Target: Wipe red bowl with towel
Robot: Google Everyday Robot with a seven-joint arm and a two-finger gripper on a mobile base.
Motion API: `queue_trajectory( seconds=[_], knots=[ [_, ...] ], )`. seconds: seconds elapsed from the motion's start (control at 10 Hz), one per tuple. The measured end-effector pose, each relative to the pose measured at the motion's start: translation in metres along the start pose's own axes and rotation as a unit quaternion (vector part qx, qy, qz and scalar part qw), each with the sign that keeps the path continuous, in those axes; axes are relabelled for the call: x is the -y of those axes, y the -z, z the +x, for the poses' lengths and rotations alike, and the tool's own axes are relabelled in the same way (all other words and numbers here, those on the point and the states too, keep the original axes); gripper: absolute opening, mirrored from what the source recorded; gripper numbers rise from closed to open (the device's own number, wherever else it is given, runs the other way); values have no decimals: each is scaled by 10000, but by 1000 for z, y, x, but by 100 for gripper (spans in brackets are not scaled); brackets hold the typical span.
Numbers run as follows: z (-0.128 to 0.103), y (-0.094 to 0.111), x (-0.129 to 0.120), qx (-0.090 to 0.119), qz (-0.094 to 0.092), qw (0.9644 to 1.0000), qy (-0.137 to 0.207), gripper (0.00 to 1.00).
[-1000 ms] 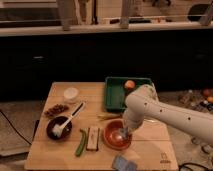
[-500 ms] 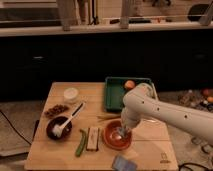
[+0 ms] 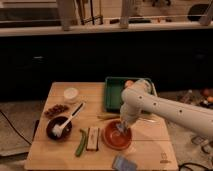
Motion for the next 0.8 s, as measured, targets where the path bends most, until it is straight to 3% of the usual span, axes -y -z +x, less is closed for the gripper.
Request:
queue_trajectory(
  seconds=[0.5,0.8],
  knots=[
    [-19,-10,20,151,-138,9976,658,0],
    [-42,-14,34,324,-249,9912,1258,0]
  ],
)
